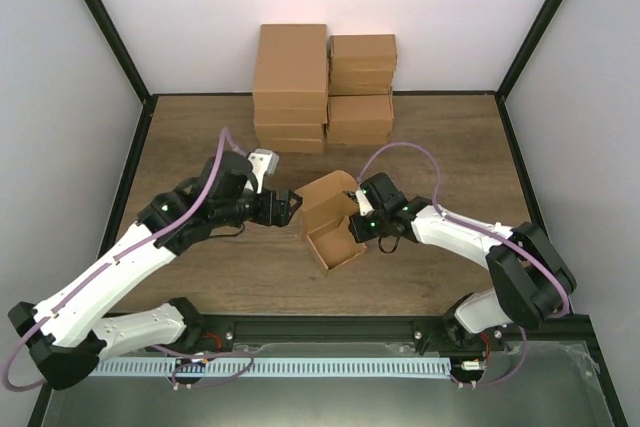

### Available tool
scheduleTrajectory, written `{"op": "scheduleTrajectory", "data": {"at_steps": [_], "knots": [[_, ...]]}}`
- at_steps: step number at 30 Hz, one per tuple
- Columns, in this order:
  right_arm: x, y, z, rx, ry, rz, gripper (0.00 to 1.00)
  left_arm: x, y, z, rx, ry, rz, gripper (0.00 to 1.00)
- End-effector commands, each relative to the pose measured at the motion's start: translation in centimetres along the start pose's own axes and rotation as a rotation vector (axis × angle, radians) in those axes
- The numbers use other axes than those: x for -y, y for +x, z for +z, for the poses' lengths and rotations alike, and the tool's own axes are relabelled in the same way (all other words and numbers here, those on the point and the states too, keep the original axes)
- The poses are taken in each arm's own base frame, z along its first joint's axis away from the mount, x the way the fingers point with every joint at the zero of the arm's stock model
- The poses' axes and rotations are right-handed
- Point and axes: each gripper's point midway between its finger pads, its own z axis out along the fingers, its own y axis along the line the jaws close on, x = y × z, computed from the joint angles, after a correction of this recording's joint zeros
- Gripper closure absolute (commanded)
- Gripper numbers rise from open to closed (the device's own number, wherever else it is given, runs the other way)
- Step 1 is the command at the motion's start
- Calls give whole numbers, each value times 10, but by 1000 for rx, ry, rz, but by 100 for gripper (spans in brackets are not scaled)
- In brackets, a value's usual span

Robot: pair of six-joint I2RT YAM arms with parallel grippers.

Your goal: Fold the paper box

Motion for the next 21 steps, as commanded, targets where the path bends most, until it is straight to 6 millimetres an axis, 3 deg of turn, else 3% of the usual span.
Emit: {"op": "scheduleTrajectory", "data": {"at_steps": [1, 6, 11, 21], "knots": [[-5, 1, 1, 11, -39, 45, 97, -16, 8, 21, -42, 70, -71, 15], [1, 11, 7, -7, -19, 51, 97, -35, 13, 37, -54, 57, -93, 14], [10, 17, 12, -7, 14, 56, 95, -31, 14, 44, -49, 94, -70, 13], [9, 18, 17, 32, 27, 40, 89, -32, 22, 66, -77, 120, -47, 13]]}}
